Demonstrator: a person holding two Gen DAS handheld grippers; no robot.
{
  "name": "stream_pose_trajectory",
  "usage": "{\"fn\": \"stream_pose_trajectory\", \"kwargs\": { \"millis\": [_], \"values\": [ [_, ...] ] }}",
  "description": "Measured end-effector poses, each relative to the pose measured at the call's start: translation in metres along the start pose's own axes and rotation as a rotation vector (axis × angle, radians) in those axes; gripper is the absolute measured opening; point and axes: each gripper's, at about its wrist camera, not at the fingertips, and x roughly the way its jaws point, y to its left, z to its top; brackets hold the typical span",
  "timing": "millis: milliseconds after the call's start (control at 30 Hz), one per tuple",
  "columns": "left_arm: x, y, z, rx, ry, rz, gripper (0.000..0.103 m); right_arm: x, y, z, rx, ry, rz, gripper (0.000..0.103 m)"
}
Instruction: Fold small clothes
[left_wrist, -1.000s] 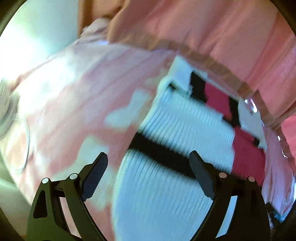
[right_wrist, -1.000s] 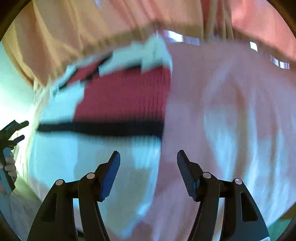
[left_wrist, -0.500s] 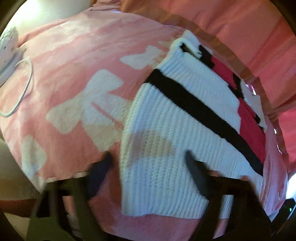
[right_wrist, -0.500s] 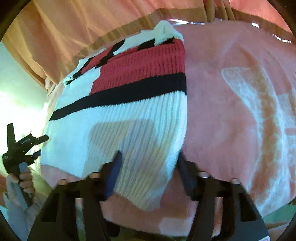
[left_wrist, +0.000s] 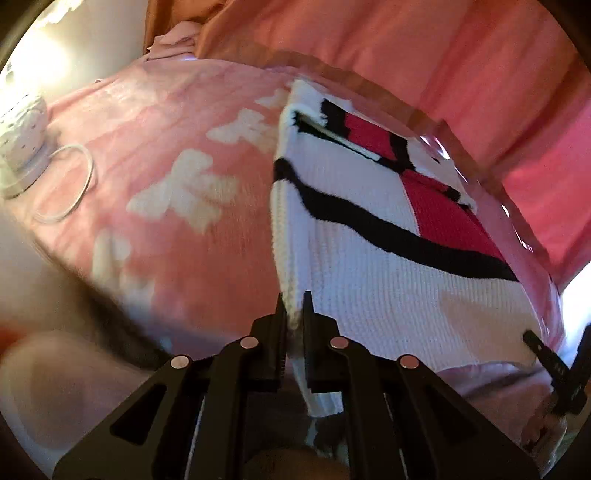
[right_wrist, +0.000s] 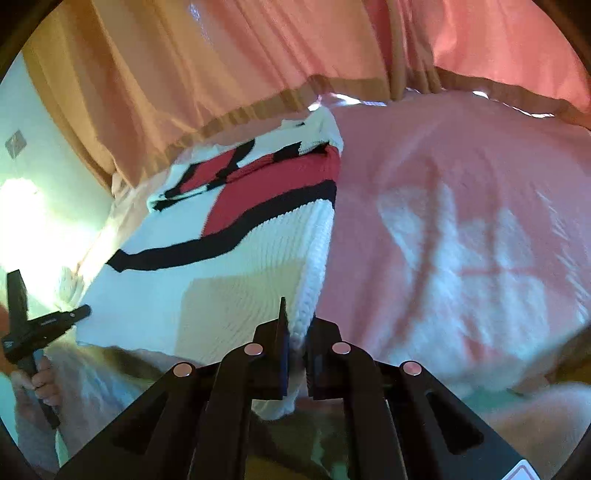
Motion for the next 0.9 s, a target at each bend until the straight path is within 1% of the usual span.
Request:
{"fn": "stream_pose_trajectory", "kwargs": {
  "millis": [67,100,200,267,300,367,400,433,467,500,533,567,600,633,667,700,733,767,800,833,867,900],
  "values": [
    [-0.016,-0.005,-0.024,0.021,0.022,-0.004,0.006,-0.012,-0.002,-0.019,0.006,0.037,-0.012,0.006],
    [-0.024,-0.007,-0.039,0.026,0.045,-0.021,0.006,-0.021,-0.004,-0.034,0.011,0.065,-0.017,0.006],
    [-0.051,-0.008,-0.075,0.011,0.077,-0.094,0.006,-0.043,-0.008,-0.068,0.002,0.121,-0.034,0.006],
    [-0.073,-0.009,-0.084,0.010,0.065,-0.111,0.006,-0.061,-0.009,-0.079,0.006,0.132,-0.022,0.006],
    [-0.085,-0.010,-0.082,0.008,0.046,-0.124,0.006,-0.073,-0.009,-0.078,0.011,0.123,-0.007,0.006],
    [-0.102,-0.013,-0.064,0.010,0.000,-0.147,0.006,-0.092,-0.006,-0.060,0.015,0.066,0.046,0.006],
    [-0.107,-0.016,-0.051,0.015,-0.025,-0.163,0.006,-0.098,-0.004,-0.048,0.005,0.035,0.061,0.006],
    [-0.109,-0.023,-0.030,0.047,-0.065,-0.179,0.006,-0.101,-0.002,-0.032,-0.008,-0.007,0.076,0.006],
    [-0.109,-0.028,-0.020,0.063,-0.091,-0.166,0.006,-0.103,-0.001,-0.013,-0.016,-0.046,0.096,0.006],
    [-0.103,-0.038,0.005,0.083,-0.125,-0.148,0.006,-0.100,-0.003,0.013,-0.021,-0.086,0.115,0.006],
    [-0.095,-0.045,0.027,0.088,-0.152,-0.141,0.006,-0.094,-0.005,0.035,-0.017,-0.116,0.117,0.006],
    [-0.085,-0.050,0.044,0.082,-0.169,-0.118,0.006,-0.085,-0.009,0.057,-0.013,-0.138,0.113,0.006],
    [-0.065,-0.057,0.074,0.073,-0.177,-0.093,0.006,-0.066,-0.014,0.085,-0.004,-0.138,0.116,0.006],
    [-0.054,-0.062,0.089,0.069,-0.179,-0.076,0.006,-0.050,-0.019,0.104,0.022,-0.138,0.114,0.006],
    [-0.038,-0.065,0.107,0.057,-0.180,-0.042,0.006,-0.031,-0.024,0.123,0.051,-0.122,0.123,0.006],
    [-0.010,-0.074,0.132,0.071,-0.160,0.002,0.006,-0.003,-0.029,0.145,0.075,-0.076,0.138,0.006],
    [0.007,-0.077,0.145,0.079,-0.157,0.042,0.006,0.024,-0.035,0.162,0.108,-0.050,0.103,0.006],
    [0.026,-0.081,0.158,0.086,-0.152,0.090,0.006,0.043,-0.038,0.172,0.119,-0.017,0.092,0.006],
    [0.053,-0.083,0.171,0.087,-0.137,0.146,0.006,0.076,-0.043,0.185,0.141,0.041,0.083,0.006],
    [0.075,-0.083,0.180,0.075,-0.113,0.177,0.006,0.098,-0.047,0.193,0.166,0.063,0.055,0.006],
    [0.097,-0.082,0.186,0.069,-0.075,0.191,0.006,0.113,-0.048,0.197,0.168,0.085,0.044,0.006],
    [0.121,-0.077,0.192,0.044,-0.042,0.221,0.006,0.136,-0.050,0.202,0.164,0.131,0.042,0.006]
  ]
}}
